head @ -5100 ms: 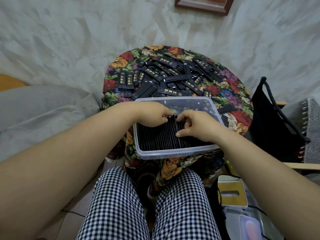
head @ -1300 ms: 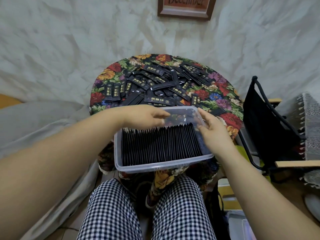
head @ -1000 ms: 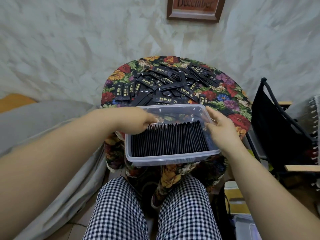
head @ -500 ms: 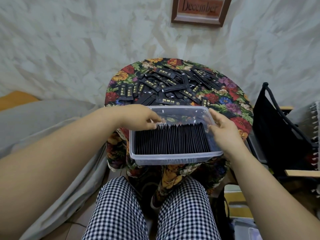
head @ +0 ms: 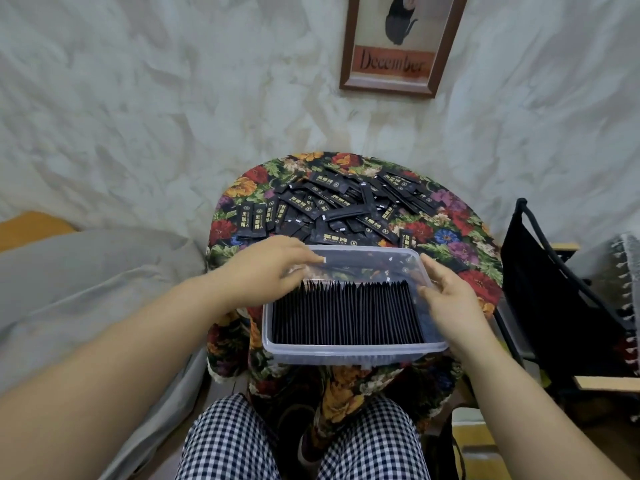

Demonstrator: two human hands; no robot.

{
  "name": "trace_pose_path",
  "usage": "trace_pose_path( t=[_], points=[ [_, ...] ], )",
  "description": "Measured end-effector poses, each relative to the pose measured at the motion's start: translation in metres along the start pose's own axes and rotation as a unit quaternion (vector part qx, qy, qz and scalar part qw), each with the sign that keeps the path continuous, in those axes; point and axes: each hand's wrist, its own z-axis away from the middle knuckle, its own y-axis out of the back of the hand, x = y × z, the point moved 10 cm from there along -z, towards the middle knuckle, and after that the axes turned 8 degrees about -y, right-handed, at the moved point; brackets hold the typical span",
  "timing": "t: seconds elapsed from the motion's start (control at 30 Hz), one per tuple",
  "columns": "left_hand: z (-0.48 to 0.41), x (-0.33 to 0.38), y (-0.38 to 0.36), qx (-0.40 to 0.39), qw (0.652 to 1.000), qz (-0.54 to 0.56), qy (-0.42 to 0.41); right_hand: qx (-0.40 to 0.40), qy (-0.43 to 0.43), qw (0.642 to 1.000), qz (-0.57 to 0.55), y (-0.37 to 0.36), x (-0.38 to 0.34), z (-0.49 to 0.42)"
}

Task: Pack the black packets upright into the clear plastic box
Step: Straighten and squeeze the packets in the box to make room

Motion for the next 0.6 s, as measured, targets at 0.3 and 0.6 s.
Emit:
trace_pose_path(
  t=[0.3, 0.6],
  points=[
    [0.032, -0.062, -0.011, 0.142, 0.959, 0.129, 0.210, 0.022, 0.116, 0.985, 0.125, 0.006, -0.068, -0.040],
    [0.016, -0.084, -0.020, 0.215, 0.913, 0.191, 0.291, -0.091, 0.098, 0.973, 0.191, -0.058, -0.081, -0.101]
  ],
)
